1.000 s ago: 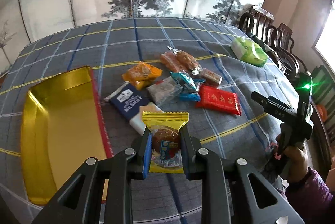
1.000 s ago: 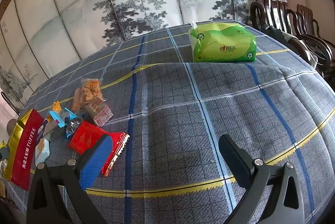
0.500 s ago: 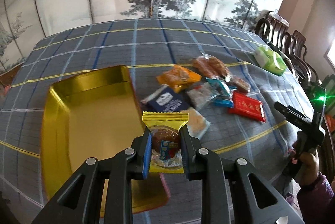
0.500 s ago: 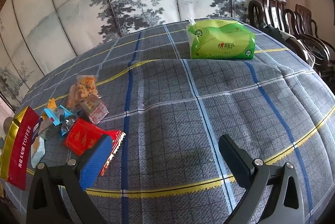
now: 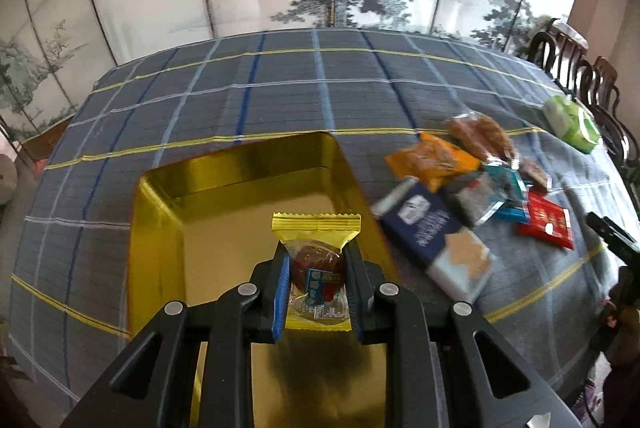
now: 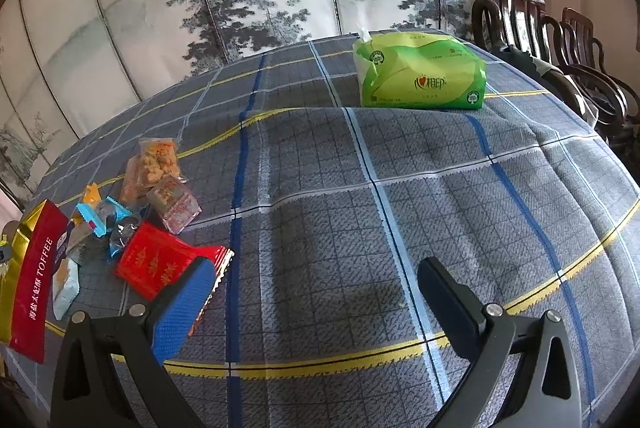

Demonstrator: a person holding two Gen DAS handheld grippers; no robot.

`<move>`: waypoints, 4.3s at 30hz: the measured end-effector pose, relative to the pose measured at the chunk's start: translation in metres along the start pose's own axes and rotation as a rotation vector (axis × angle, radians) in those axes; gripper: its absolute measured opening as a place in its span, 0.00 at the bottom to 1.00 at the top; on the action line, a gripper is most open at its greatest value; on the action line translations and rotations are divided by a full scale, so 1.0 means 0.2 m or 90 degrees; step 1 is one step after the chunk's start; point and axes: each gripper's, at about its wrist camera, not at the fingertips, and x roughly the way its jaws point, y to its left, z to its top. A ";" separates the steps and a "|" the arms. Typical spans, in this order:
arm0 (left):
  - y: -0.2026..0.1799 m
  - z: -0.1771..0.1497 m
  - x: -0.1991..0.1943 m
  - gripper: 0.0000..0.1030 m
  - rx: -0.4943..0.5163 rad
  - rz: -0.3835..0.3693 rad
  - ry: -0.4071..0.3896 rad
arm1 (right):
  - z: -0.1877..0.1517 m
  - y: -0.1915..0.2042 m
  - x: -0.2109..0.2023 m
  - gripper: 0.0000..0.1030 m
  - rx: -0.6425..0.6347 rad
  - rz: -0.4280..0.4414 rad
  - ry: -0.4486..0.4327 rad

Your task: Organize snacks

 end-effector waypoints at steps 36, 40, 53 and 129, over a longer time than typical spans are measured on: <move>0.35 0.17 0.45 0.23 -0.046 0.111 0.089 | 0.02 0.03 0.00 1.00 -0.017 0.034 0.000; 0.34 0.17 0.40 0.47 -0.047 0.109 0.078 | 0.09 0.15 -0.04 1.00 -0.140 0.099 0.017; 0.21 0.01 -0.03 0.74 -0.102 0.027 0.002 | 0.12 0.62 0.19 0.99 -0.544 0.203 0.204; 0.14 -0.78 -0.48 0.99 -0.189 -0.109 -0.056 | 0.13 1.98 0.42 0.49 -0.218 0.407 0.276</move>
